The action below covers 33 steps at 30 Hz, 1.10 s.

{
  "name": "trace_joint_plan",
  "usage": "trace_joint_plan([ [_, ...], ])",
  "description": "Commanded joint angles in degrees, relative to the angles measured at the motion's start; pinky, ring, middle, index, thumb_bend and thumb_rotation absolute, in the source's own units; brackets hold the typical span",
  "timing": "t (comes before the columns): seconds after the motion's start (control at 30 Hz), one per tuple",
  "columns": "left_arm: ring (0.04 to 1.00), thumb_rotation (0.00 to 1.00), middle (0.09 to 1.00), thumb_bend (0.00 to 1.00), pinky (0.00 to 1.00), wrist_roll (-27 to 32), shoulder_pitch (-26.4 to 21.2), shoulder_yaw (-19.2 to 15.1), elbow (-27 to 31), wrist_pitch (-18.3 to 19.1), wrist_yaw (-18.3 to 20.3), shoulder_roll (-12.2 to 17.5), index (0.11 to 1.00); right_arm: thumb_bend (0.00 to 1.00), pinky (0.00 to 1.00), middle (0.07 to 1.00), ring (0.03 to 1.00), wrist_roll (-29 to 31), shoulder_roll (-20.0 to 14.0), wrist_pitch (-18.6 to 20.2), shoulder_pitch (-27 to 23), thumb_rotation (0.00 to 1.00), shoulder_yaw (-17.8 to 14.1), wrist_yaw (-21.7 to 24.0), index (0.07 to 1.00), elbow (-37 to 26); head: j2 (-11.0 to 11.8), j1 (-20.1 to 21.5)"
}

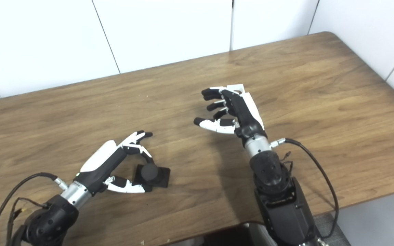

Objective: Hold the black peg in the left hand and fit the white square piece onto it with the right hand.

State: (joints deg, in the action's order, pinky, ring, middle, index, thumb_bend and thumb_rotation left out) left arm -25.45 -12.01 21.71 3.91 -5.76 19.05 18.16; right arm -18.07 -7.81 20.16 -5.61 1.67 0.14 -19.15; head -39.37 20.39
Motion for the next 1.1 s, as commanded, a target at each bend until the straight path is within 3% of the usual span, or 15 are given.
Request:
trace_joint_plan([
  [0.0,1.0,0.06,0.965,0.52,0.86,0.04,0.36,0.18,0.12,0.69,1.75,1.15,0.491,0.58,0.5,0.724,0.633,-2.58,-2.77,-4.8,-4.06,0.07,0.12,-0.93,0.692,0.15,-0.01,0.05],
  [0.17,1.0,0.06,0.96,0.52,0.85,0.07,0.79,0.12,-0.11,0.16,1.38,1.12,0.49,0.61,0.56,0.717,0.667,-6.58,-5.55,-4.87,-6.91,0.11,-0.02,-1.75,0.679,1.23,-0.09,0.28],
  [0.37,1.0,0.05,0.96,0.52,0.85,0.46,0.79,-0.18,0.07,0.62,1.76,1.48,0.491,0.6,0.71,0.791,0.79,-12.59,-10.24,-3.05,-10.92,0.2,-0.24,-0.68,0.695,2.31,-0.11,0.6],
  [0.63,1.0,0.05,0.961,0.52,0.84,0.61,0.61,-0.36,0.12,0.28,1.83,1.68,0.491,0.61,0.69,0.902,0.893,-15.91,-16.31,-1.04,-15.09,0.3,0.41,3.85,0.756,5.21,-0.27,0.74],
  [0.77,1.0,0.05,0.959,0.52,0.85,0.5,0.53,-0.38,-0.03,0.25,1.74,1.67,0.491,0.61,0.69,0.912,0.902,-17.18,-19.52,-1.19,-17.49,0.35,1.24,6.21,0.761,8.84,-0.37,0.55],
  [1.07,1.0,0.06,0.965,0.52,0.87,-0.44,0.05,0.1,-1.78,0.42,1.88,1.78,0.491,0.64,0.7,0.904,0.893,-18.35,-21.92,-1.68,-21.45,0.34,2.56,7.74,0.752,14.91,-0.19,0.78],
])
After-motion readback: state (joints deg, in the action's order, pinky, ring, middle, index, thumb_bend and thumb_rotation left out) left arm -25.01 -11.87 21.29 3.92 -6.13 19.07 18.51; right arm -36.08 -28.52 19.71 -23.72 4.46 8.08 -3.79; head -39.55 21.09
